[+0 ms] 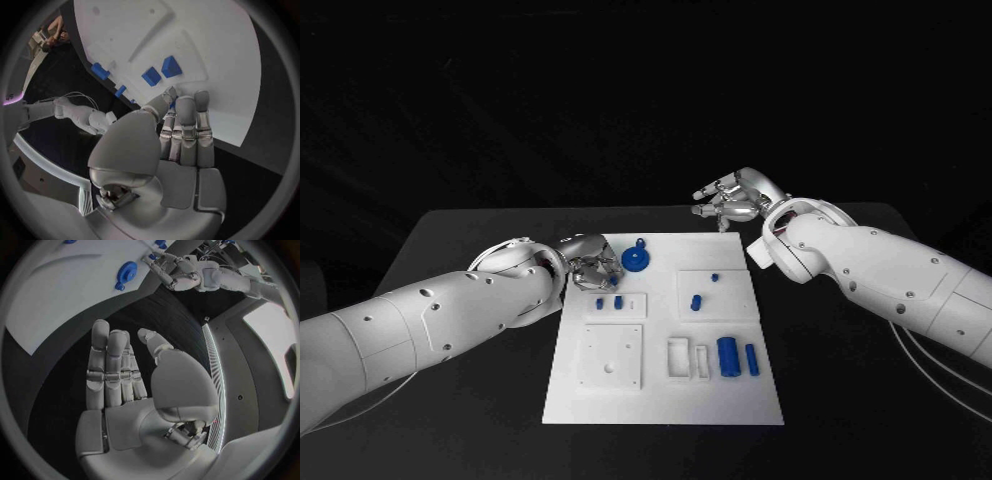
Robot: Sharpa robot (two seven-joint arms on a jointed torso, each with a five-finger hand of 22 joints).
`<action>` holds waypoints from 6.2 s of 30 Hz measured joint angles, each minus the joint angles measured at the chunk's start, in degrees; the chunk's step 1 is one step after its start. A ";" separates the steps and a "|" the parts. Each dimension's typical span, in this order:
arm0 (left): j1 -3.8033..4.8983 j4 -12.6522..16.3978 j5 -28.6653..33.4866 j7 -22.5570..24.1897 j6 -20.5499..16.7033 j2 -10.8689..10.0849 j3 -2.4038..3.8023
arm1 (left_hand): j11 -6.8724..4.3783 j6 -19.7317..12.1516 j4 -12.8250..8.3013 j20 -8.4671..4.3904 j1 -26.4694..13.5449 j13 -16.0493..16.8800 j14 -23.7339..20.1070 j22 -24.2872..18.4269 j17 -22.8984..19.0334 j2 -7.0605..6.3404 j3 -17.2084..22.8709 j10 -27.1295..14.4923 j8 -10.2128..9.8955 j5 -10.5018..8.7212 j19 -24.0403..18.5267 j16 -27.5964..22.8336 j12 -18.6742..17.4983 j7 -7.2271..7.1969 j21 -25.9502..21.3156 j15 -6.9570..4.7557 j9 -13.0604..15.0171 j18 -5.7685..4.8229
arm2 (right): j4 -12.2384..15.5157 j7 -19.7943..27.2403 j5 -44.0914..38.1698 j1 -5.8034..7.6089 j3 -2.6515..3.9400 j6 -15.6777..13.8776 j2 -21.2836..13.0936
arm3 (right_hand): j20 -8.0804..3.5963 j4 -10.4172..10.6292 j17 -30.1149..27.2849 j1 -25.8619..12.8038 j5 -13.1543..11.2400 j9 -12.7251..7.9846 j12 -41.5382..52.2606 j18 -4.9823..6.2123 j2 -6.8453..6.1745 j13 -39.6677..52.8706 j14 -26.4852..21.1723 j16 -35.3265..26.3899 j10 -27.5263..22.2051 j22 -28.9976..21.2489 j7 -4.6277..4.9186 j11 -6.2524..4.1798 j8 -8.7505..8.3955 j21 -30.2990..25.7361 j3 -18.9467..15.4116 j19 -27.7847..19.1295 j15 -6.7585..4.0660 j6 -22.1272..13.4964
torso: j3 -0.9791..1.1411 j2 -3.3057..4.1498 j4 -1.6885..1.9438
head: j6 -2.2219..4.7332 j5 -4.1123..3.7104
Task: Assemble the parts on the task board
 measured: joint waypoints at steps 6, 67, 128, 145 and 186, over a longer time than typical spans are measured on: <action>-0.03 0.24 0.47 0.55 -0.75 -0.28 0.01 | 0.80 -0.32 0.25 0.61 0.60 0.00 0.15 0.00 0.00 -0.83 -0.48 -3.14 0.00 0.00 0.61 0.00 0.00 -0.32 -0.67 0.59 0.00 0.37 | -0.07 0.00 0.00 0.00 0.00 0.00 0.03 | 0.00 0.00 0.00 0.00 0.00 0.00 0.00 0.00 0.00 -0.08 0.00 0.00 0.00 -0.07 0.15 0.00 0.00 0.00 0.00 0.00 0.00 -0.15 | -0.01 0.00 0.00 | 0.12 0.08; 0.22 3.68 17.44 -2.87 -3.75 -5.27 4.59 | -5.87 10.28 0.94 -3.81 1.22 0.46 1.00 0.00 1.26 1.56 -11.41 12.13 0.00 1.96 2.55 0.63 8.73 -2.59 -3.95 -3.34 0.50 -3.26 | 0.33 -0.47 -3.09 -0.02 0.00 1.10 -0.35 | -0.65 -4.71 1.50 -0.01 -2.44 0.24 9.51 -0.41 0.77 14.78 0.26 2.91 -0.76 3.01 -1.40 -1.42 0.00 2.88 2.59 0.02 -0.51 5.36 | 0.10 -0.01 -0.05 | 0.78 0.52; -0.46 1.38 11.71 -6.36 -2.22 -1.17 3.03 | -6.81 12.32 0.85 -4.39 0.73 0.83 0.99 0.00 2.94 3.74 -15.88 10.41 0.00 2.21 3.57 0.63 18.64 -3.44 -6.22 -3.73 0.70 -4.16 | 0.52 -1.36 -6.10 -0.05 0.00 1.36 0.01 | -0.61 -4.82 1.03 -0.68 -2.66 0.48 10.65 -0.43 1.44 21.45 0.27 4.86 -1.53 4.84 -1.71 -1.53 0.00 3.35 1.65 0.00 -0.48 6.02 | 0.04 0.00 -0.02 | 0.37 0.13; -0.39 1.18 11.52 -6.77 -1.09 -1.27 3.10 | -6.62 12.52 0.12 -4.39 0.74 0.83 0.78 0.00 3.04 3.75 -15.15 10.22 0.00 2.20 3.57 0.63 18.64 -3.24 -6.22 -3.94 0.70 -4.15 | 0.52 -1.35 -6.10 -0.05 0.00 1.35 0.03 | -0.61 -4.59 0.81 -0.68 -2.66 0.47 10.34 -0.43 1.44 21.76 0.27 5.11 -1.52 4.97 -1.70 -1.52 0.00 3.35 1.42 0.00 -0.47 6.01 | 0.03 -0.01 -0.02 | 0.38 0.14; -0.47 2.46 14.06 -6.90 -1.56 -2.59 3.22 | -6.60 11.49 -0.35 -4.38 0.72 0.78 0.78 0.00 3.15 4.20 -14.99 10.21 0.00 2.77 3.56 0.86 18.64 -2.84 -5.55 -3.93 0.57 -4.16 | 0.33 -1.33 -6.09 -0.05 0.00 1.31 0.01 | -0.61 -4.59 0.66 -0.68 -2.44 0.47 10.10 -0.43 1.44 21.94 0.26 5.10 -1.42 5.07 -1.70 -1.43 0.00 3.34 1.42 0.00 -0.47 6.00 | 0.01 0.01 -0.02 | 0.17 0.07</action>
